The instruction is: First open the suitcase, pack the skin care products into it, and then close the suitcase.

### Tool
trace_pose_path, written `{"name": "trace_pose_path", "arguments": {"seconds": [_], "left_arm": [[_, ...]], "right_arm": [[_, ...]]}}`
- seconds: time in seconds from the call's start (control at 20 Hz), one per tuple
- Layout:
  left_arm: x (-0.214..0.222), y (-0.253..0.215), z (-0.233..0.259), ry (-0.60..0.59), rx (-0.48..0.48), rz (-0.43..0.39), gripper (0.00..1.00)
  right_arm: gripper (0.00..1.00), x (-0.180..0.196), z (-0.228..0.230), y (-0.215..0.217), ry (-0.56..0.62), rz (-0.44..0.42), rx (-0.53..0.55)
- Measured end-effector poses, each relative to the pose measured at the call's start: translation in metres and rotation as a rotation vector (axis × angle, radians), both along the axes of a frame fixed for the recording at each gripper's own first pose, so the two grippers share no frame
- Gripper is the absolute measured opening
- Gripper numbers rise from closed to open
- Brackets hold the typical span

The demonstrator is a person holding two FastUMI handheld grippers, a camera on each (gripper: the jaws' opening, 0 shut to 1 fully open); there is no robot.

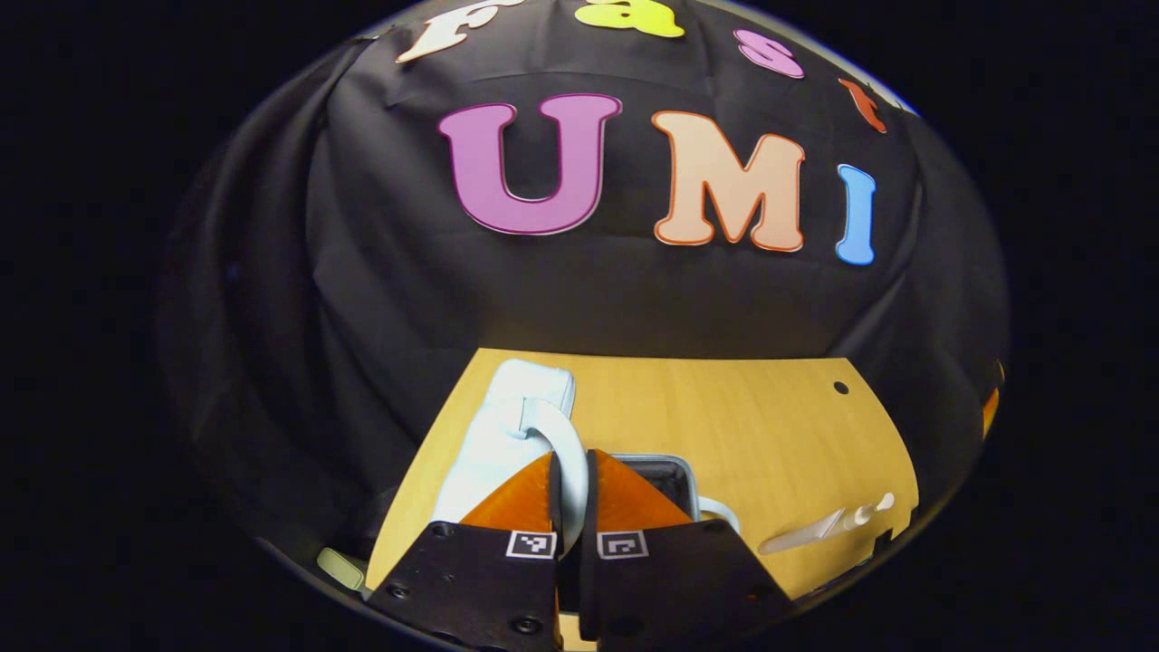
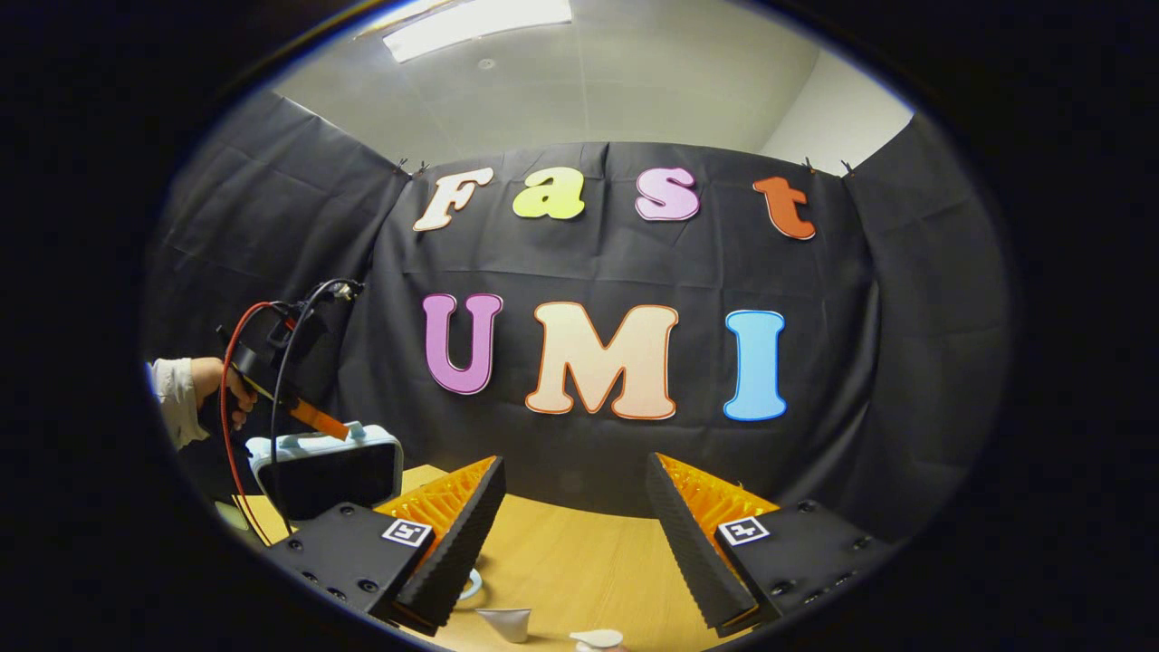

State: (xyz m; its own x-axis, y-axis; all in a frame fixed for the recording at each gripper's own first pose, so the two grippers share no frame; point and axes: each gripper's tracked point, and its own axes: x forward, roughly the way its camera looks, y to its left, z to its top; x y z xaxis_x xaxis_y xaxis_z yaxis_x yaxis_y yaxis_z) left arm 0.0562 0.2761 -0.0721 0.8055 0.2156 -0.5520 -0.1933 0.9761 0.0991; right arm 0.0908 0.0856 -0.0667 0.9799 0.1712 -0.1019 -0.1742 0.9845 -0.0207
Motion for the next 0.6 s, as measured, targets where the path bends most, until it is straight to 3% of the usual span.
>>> {"name": "trace_pose_path", "arguments": {"seconds": [0.15,0.6], "left_arm": [[-0.01,0.052,0.014,-0.016,0.095,0.05,0.02],[-0.021,0.2,-0.019,0.029,0.187,0.16,0.01]], "right_arm": [[0.98,0.006,-0.009,0.015,0.01,-0.011,0.003],[1.0,0.033,-0.034,0.076,0.047,-0.027,0.016]]}}
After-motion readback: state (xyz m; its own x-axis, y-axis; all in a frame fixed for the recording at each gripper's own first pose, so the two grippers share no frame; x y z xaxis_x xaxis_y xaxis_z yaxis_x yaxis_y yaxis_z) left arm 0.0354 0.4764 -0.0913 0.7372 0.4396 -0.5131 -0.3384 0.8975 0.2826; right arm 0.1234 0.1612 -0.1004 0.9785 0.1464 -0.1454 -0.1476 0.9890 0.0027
